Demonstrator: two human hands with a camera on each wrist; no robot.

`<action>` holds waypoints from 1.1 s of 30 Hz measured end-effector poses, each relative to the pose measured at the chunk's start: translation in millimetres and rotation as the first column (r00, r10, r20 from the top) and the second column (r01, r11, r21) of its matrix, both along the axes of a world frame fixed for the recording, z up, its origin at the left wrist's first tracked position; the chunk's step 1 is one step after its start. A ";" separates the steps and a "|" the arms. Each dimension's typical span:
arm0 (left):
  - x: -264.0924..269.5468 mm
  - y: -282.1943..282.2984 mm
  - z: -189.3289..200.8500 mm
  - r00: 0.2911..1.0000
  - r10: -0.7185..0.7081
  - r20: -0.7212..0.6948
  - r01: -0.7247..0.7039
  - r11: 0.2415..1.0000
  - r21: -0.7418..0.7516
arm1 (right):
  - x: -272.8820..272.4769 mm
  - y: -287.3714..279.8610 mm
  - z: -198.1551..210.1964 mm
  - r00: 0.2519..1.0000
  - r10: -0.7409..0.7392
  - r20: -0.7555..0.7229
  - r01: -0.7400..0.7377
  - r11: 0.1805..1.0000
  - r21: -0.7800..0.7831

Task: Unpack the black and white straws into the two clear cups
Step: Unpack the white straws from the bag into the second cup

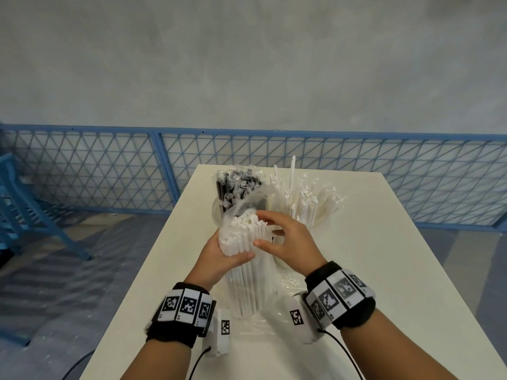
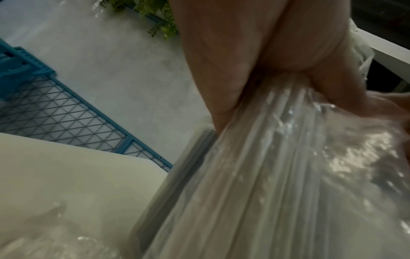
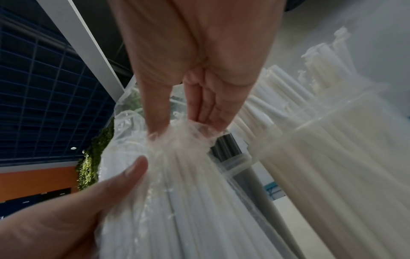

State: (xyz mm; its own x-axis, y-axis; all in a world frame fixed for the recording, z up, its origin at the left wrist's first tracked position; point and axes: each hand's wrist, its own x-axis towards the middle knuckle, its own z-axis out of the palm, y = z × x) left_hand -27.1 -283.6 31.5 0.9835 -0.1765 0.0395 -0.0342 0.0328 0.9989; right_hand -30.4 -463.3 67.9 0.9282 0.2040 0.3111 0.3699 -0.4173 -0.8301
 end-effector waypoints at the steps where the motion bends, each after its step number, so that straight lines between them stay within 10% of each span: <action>1: 0.2 1.9 0.5 1.000 -0.010 -0.007 0.010 1.000 0.005 | 0.9 2.2 0.5 1.000 0.014 0.001 -0.014 0.999 0.036; 8: 4.1 9.7 -1.2 0.998 -0.053 -0.037 0.054 0.998 0.035 | 5.5 6.5 -2.5 0.990 0.032 -0.135 -0.018 0.994 0.105; 16: 3.6 7.2 -0.6 0.999 -0.031 -0.014 0.031 1.000 0.003 | 9.4 3.9 -4.1 0.995 0.054 -0.081 -0.067 0.985 -0.160; 24: -2.0 -1.4 3.0 0.999 -0.047 0.025 0.047 0.999 0.001 | -9.2 17.1 -25.8 0.997 -0.074 -0.008 0.075 0.982 0.172; 33: 0.0 -7.8 1.5 0.999 0.014 0.031 -0.015 1.000 0.010 | -1.1 16.6 -27.3 0.992 -0.060 -0.107 0.078 0.981 0.178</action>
